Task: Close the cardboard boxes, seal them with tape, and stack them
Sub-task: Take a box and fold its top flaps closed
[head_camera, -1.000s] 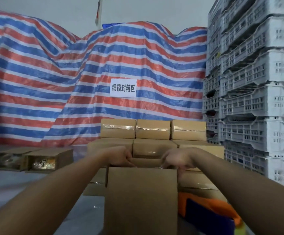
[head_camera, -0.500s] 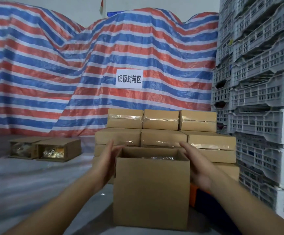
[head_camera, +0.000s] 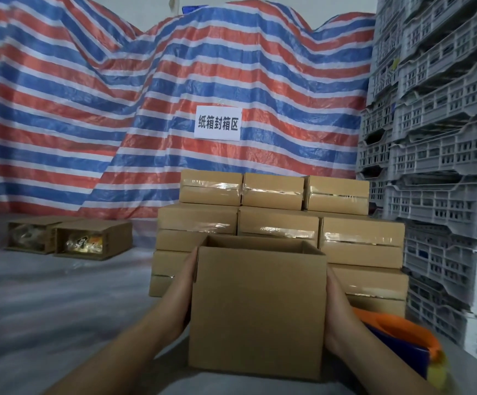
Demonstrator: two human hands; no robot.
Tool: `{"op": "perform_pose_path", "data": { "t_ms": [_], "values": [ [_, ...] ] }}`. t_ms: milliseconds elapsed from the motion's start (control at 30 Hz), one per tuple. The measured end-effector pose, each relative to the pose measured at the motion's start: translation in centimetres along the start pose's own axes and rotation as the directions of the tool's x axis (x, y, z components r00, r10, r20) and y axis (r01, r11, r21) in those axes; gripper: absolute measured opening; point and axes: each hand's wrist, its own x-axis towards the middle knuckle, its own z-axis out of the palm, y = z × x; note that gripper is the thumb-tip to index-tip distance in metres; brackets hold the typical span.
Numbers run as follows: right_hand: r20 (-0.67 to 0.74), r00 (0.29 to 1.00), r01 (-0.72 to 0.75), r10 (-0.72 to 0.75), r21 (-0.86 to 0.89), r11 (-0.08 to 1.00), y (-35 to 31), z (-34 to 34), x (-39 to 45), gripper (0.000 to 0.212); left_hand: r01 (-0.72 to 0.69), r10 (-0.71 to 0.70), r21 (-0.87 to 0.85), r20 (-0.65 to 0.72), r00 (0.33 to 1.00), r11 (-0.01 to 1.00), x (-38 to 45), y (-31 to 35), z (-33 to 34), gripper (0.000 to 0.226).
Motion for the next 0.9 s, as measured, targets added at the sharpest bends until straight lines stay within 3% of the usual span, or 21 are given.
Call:
{"op": "perform_pose_path", "data": {
  "t_ms": [100,233,633,700,733,800,833,900],
  "values": [
    [-0.005,1.0,0.001,-0.001,-0.008,1.0,-0.3,0.2,-0.6,0.071,-0.033,0.028,0.042,0.106,0.994,0.999,-0.7,0.7,0.0,0.048],
    [-0.032,0.999,0.007,-0.007,-0.025,1.0,-0.2,0.4,-0.7,0.069,-0.038,0.036,0.005,0.186,0.982,0.999,-1.0,1.0,-0.3,0.039],
    [-0.081,0.996,-0.044,0.043,-0.009,0.999,-0.1,0.3,-0.3,0.072,-0.002,0.001,0.006,0.191,0.982,1.0,-1.4,1.5,0.4,0.034],
    [-0.078,0.996,-0.041,0.039,-0.023,0.999,-0.2,0.3,-0.1,0.07,-0.126,0.125,0.008,0.083,0.989,0.992,-1.0,1.6,0.6,0.027],
    [-0.072,0.997,-0.039,0.036,-0.034,0.999,-0.3,0.3,0.0,0.07,-0.253,0.253,0.086,0.012,0.967,0.964,-0.8,1.8,0.5,0.029],
    [-0.065,0.998,-0.026,0.022,-0.065,0.998,-0.2,0.2,0.1,0.067,-0.49,0.516,0.329,0.01,0.857,0.807,-0.7,2.4,0.1,0.033],
    [-0.061,0.998,-0.019,0.014,-0.072,0.997,-0.2,0.1,0.1,0.066,-0.553,0.585,0.403,0.051,0.81,0.73,-0.7,2.7,-0.3,0.035],
    [-0.055,0.998,-0.013,0.008,-0.083,0.996,-0.1,0.1,0.1,0.066,-0.545,0.56,0.417,0.099,0.823,0.727,-0.7,3.2,-0.8,0.039]
  ]
}}
